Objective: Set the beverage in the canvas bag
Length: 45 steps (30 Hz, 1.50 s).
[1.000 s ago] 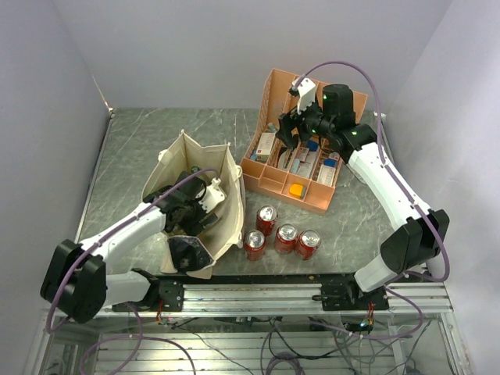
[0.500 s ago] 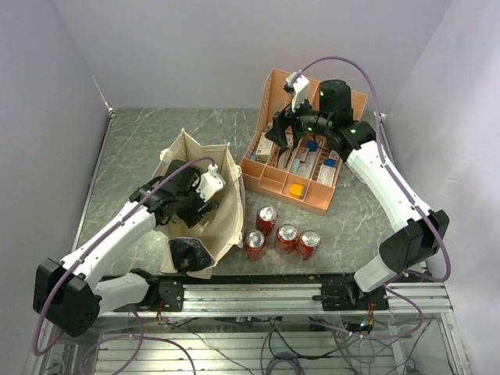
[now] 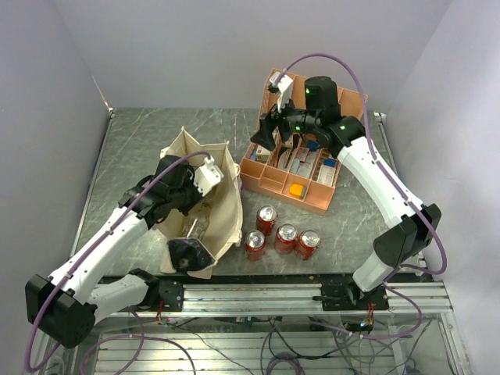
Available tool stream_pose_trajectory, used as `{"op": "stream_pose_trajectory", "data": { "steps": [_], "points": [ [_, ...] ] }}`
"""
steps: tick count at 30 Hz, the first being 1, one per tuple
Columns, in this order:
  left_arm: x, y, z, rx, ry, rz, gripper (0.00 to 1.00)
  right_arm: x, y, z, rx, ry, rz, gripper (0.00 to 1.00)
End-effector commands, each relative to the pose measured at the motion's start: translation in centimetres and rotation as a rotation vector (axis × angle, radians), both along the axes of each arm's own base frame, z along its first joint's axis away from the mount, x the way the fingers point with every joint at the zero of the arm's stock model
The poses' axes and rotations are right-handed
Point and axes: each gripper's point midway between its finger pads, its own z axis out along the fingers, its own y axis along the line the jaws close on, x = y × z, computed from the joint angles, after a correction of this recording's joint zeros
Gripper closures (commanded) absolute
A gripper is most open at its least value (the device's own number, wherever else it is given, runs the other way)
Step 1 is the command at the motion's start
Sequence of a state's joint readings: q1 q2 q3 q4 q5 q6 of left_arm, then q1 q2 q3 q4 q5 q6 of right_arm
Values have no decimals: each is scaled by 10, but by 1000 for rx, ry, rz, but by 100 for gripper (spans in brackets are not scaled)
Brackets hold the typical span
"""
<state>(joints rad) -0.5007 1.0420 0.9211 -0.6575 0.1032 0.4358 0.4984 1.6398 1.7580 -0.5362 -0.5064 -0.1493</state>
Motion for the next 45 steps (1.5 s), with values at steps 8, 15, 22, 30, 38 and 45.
{"op": "stream_pose_trajectory", "data": {
  "steps": [8, 15, 22, 30, 38, 45],
  "points": [
    [-15, 1, -14, 113, -20, -251, 49, -10, -4, -17, -57, -16, 12, 16],
    [-16, 8, -31, 206, 61, -309, 19, -3, -14, -36, -102, -74, 18, 15],
    [-11, 9, -44, 206, 104, -294, 0, 25, -27, -60, -98, -70, -11, 15],
    [-5, 15, -61, 210, 102, -227, 0, 58, -42, -79, -88, -23, -55, 15],
    [9, 14, -88, 191, 174, -87, 0, 77, -53, -93, -88, 17, -96, 15],
    [11, 12, -107, 170, 237, -13, 1, 88, -57, -105, -96, 42, -114, 15]
  ]
}}
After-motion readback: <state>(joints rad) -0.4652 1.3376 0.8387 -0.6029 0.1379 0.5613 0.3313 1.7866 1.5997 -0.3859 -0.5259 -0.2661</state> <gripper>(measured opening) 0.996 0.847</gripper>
